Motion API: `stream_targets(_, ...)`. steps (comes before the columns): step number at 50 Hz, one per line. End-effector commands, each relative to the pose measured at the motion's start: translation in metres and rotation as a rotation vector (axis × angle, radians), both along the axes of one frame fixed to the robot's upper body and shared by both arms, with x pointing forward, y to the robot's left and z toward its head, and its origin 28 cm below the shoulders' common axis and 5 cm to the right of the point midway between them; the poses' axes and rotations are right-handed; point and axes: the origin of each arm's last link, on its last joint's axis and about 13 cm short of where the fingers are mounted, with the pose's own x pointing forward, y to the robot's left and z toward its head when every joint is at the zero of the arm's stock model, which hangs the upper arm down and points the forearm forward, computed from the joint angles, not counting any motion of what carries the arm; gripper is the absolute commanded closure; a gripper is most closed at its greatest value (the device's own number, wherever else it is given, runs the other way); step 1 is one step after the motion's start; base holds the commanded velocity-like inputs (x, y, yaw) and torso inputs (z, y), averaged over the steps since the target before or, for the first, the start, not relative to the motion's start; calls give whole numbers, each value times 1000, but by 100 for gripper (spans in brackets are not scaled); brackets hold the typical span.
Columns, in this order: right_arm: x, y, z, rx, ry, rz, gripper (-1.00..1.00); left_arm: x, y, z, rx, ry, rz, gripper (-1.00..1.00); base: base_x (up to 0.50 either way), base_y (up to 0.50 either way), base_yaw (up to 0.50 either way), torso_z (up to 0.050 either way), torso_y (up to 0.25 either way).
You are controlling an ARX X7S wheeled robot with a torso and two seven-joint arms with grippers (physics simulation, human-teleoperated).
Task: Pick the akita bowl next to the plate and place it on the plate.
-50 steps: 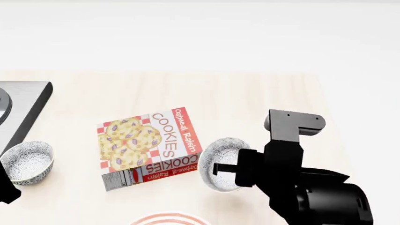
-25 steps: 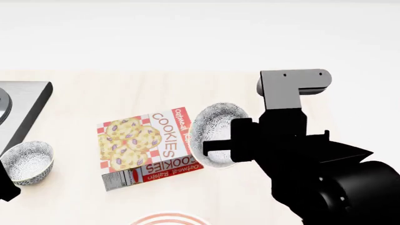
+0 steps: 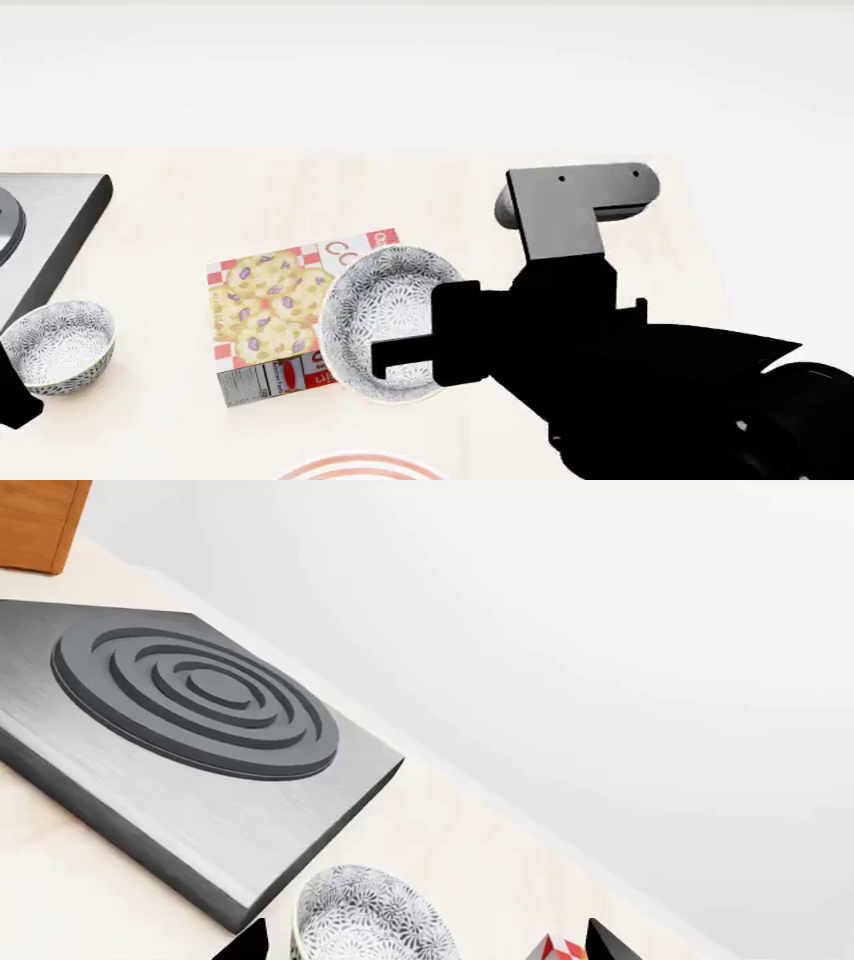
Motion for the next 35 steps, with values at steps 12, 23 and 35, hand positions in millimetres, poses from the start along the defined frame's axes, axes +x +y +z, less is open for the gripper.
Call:
stream_targets(12,-15,4,-20,82,70,77,100,0,0,0,0,1,3,-100,0,0,0,0,1)
stream_targets(23,-20,7,-34,110,103,94,100,0,0,-1,4,-1,1,-100,0,0,0,0,0)
stream_targets(35,-26,4,-49,120,150,90,100,0,0,-1,2,-1,1,-100,0,0,0,0,0)
